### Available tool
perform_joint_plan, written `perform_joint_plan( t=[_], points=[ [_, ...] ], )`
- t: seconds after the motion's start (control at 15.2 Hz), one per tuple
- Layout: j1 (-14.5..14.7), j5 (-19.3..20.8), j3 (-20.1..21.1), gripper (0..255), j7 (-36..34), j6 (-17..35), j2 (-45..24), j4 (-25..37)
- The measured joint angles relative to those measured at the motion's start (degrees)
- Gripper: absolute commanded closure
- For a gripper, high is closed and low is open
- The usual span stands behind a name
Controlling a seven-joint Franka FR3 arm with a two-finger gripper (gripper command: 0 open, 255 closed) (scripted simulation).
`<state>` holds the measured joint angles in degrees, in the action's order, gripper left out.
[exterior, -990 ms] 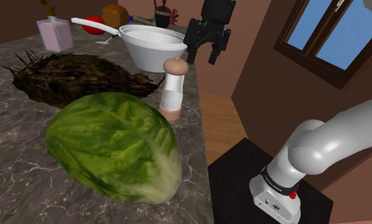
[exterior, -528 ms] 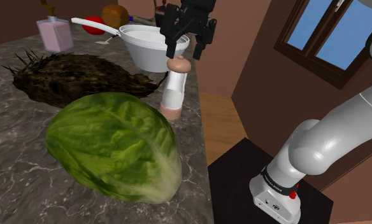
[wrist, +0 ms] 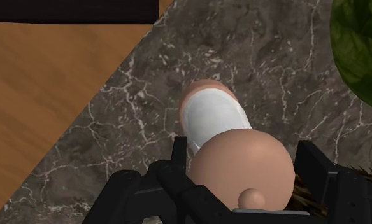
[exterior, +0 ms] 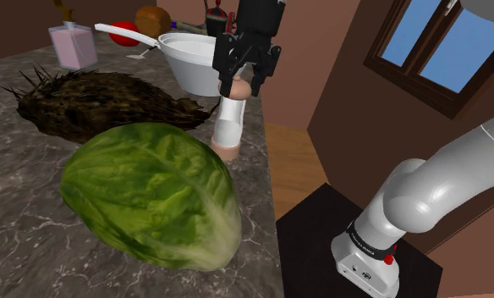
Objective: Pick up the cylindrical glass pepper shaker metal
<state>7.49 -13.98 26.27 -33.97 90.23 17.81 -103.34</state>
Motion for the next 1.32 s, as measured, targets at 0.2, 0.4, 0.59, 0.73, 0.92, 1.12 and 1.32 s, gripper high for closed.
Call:
perform_joint_plan(
  t=[0.2,0.4,0.59,0.73,0.92,1.12,1.32],
  points=[
    [0.0,-0.02,-0.01,255,0.04,0.11,0.03,-0.09],
    [0.0,-0.02,-0.01,255,0.05,0.11,0.02,-0.08],
    [0.02,-0.05,-0.01,255,0.06,0.23,0.11,-0.22],
    [-0.02,0.02,-0.06,255,-0.07,-0.6,-0.02,0.64],
    [-0.15,0.41,0.0,255,-0.64,-2.83,-1.0,3.81],
    [-0.3,0.87,0.08,255,-1.15,-4.97,-2.18,7.08],
    [-0.39,1.28,0.2,255,-1.78,-7.41,-3.33,10.64]
  ],
)
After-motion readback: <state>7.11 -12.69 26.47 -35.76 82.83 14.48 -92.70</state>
